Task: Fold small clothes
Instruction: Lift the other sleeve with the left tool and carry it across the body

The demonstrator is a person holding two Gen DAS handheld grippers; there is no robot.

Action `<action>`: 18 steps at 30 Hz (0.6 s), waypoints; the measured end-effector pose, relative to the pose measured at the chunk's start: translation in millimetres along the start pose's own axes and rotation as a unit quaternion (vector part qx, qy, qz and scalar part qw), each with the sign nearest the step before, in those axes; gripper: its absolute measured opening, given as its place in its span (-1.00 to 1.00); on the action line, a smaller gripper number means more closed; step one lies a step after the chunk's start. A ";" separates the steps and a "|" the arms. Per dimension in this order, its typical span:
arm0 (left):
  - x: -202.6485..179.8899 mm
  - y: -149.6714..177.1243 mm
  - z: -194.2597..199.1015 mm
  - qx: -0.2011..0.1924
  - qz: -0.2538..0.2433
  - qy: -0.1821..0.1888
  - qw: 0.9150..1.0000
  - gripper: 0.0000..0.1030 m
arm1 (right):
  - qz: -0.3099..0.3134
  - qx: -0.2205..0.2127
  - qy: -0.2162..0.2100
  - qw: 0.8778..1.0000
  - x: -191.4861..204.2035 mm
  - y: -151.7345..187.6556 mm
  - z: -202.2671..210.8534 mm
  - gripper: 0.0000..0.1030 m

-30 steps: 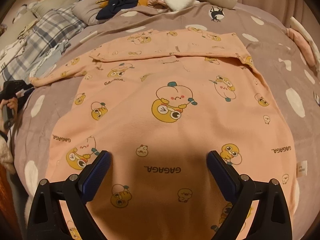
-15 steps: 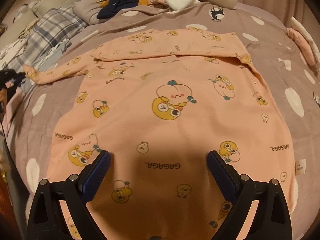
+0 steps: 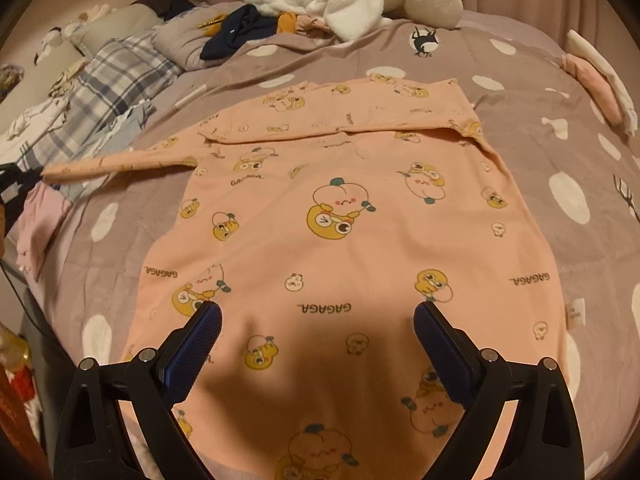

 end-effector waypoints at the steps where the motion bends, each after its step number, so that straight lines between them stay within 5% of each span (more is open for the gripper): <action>1: -2.9 1.3 1.0 0.001 -0.002 0.003 1.000 -0.88 | 0.000 -0.001 -0.001 1.000 0.2 0.0 1.8 0.88; 18: -108.6 46.4 -29.1 0.029 -0.063 0.055 0.996 -0.88 | -0.037 -0.020 0.012 0.999 -31.5 0.0 20.2 0.88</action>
Point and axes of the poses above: each gripper's, at about its wrist camera, not at the fingertips, and z roughly against the way its jaws point, x to its left, y to its underside, the point moved 7 cm from there along -z, roughly the way its jaws point, and after that the axes turned 13 degrees about -x, right-handed, at the moved point
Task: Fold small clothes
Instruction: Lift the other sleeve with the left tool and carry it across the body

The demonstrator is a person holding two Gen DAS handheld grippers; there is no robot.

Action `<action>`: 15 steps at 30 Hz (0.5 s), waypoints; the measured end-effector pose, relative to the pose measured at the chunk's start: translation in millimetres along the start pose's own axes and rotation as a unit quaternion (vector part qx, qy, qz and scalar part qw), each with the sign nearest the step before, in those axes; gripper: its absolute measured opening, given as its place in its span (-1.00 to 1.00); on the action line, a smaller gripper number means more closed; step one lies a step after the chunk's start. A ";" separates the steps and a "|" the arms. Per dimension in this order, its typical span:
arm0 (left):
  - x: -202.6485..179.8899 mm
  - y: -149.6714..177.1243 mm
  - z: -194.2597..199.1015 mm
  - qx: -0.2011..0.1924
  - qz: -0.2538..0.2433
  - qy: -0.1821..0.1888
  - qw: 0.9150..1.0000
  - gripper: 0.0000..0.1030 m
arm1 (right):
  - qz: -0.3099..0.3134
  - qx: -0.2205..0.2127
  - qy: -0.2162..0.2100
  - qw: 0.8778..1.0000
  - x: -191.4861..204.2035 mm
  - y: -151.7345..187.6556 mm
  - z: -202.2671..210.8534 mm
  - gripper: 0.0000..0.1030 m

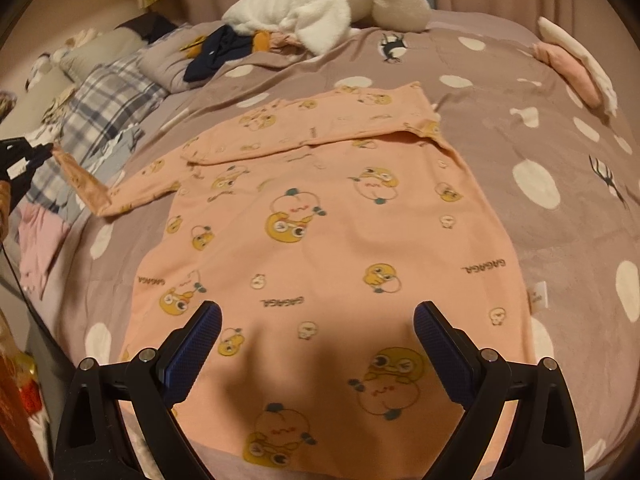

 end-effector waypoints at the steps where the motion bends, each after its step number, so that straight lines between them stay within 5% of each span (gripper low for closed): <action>1: -4.4 3.7 -3.3 0.004 -0.004 0.002 1.000 -0.88 | -0.002 0.001 0.001 1.000 -1.9 1.2 1.4 0.88; 15: -66.3 59.9 -44.5 0.053 -0.054 0.025 0.997 -0.88 | -0.020 -0.002 0.004 1.000 -26.3 2.3 6.8 0.88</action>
Point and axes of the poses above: each gripper's, at about its wrist camera, not at the fingertips, and z roughly against the way its jaws point, x to its left, y to its underside, the point moved 7 cm from there along -z, roughly the way its jaws point, and after that the axes turned 13 degrees about -x, right-handed, at the moved point
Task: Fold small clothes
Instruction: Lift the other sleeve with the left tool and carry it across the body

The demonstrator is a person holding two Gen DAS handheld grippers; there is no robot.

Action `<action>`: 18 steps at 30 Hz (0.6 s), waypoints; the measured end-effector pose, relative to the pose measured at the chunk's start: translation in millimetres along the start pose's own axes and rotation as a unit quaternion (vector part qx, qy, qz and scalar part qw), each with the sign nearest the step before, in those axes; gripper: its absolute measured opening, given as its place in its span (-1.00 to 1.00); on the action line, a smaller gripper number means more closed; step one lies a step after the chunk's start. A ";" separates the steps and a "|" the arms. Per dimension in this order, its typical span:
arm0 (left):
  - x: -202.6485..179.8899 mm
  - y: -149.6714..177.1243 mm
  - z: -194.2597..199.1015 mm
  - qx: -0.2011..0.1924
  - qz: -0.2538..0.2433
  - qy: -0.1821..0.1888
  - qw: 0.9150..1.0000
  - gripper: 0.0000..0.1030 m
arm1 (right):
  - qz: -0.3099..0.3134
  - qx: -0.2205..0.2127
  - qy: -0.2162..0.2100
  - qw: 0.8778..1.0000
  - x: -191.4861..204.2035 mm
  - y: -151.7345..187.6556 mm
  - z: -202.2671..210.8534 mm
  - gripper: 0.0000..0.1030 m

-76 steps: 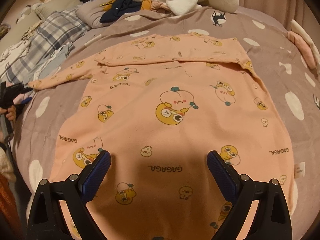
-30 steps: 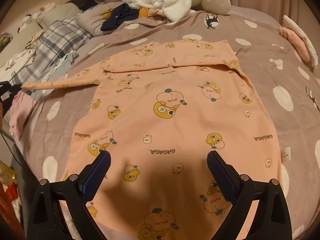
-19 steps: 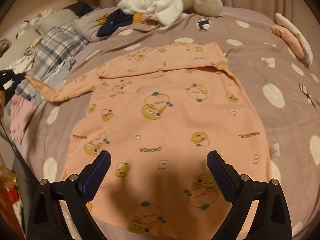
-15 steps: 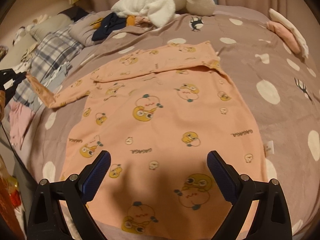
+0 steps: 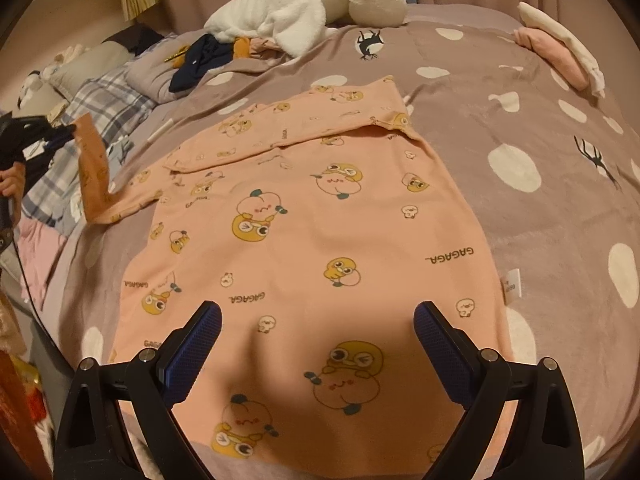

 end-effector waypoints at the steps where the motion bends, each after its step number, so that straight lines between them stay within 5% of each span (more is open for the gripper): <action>1: -4.3 3.0 -2.8 0.002 -0.007 -0.003 1.000 -0.88 | 0.000 0.000 0.001 1.000 -1.5 0.5 0.6 0.88; 18: -81.2 76.0 -55.8 0.064 -0.097 0.020 0.993 -0.87 | -0.037 -0.014 0.008 0.999 -38.9 -3.7 8.0 0.88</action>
Point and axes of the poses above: each gripper's, at about its wrist camera, not at the fingertips, and z roughly against the way its jaws point, x to its left, y to its underside, the point moved 7 cm from there along -z, roughly the way its jaws point, and after that the axes turned 13 degrees about -x, right-handed, at the moved point
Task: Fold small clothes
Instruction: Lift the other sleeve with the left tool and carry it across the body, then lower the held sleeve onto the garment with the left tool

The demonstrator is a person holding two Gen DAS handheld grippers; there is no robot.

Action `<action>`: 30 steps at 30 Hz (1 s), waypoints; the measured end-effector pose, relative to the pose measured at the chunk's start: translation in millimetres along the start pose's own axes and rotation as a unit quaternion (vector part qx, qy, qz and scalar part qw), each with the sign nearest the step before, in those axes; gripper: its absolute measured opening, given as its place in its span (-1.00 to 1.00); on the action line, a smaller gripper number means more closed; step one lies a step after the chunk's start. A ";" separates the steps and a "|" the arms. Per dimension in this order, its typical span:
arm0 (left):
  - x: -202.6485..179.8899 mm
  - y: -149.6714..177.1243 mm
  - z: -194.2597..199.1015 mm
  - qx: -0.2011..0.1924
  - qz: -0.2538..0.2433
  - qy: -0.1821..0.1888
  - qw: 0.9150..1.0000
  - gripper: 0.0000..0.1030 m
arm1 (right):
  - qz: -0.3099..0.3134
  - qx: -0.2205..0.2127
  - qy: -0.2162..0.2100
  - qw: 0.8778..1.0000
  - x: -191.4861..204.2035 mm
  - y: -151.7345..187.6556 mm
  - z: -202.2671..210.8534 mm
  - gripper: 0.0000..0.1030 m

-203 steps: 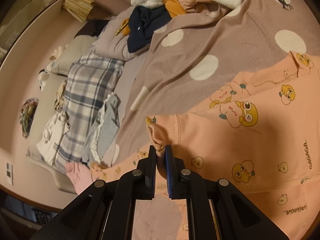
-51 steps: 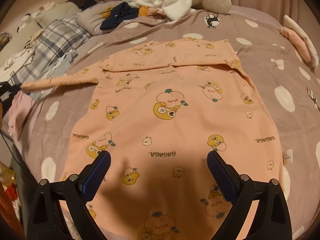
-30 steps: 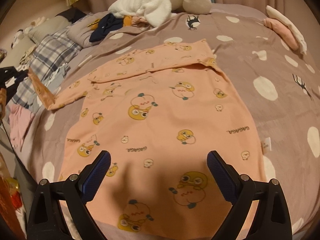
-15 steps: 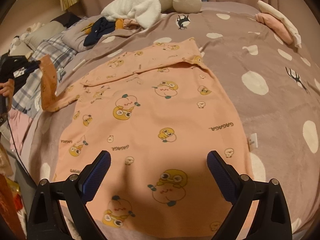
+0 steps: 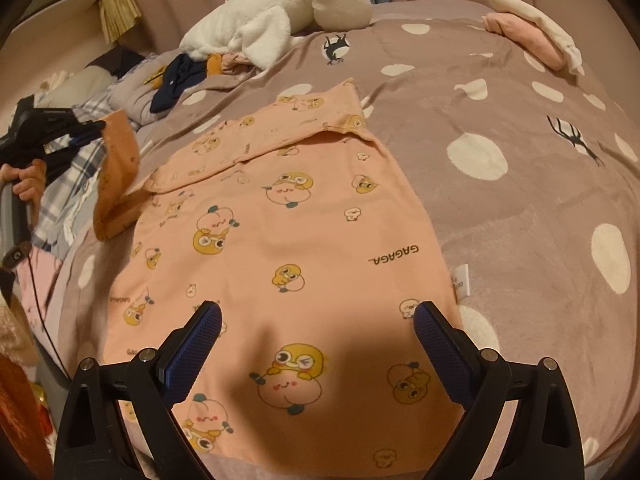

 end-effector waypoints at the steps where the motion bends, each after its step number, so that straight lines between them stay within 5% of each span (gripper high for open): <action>1: -3.6 3.3 -2.9 0.003 -0.008 -0.002 1.000 -0.87 | -0.001 -0.002 -0.001 1.000 -0.5 -0.5 -0.2 0.88; 21: -68.7 49.5 -41.4 0.043 -0.081 0.010 0.996 -0.87 | 0.004 -0.032 -0.034 0.999 -7.0 -6.9 6.0 0.88; 30: -115.3 64.5 -59.7 0.052 -0.086 0.043 0.994 -0.87 | -0.012 -0.052 -0.061 0.997 -17.7 -9.0 5.2 0.88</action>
Point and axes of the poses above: each gripper's, at about its wrist camera, not at the fingertips, and z roughly against the way its jaws point, x to its left, y to its underside, the point moved 7 cm from there along -z, roughly the way its jaws point, and after that the axes turned 13 degrees about -x, right-handed, at the moved point
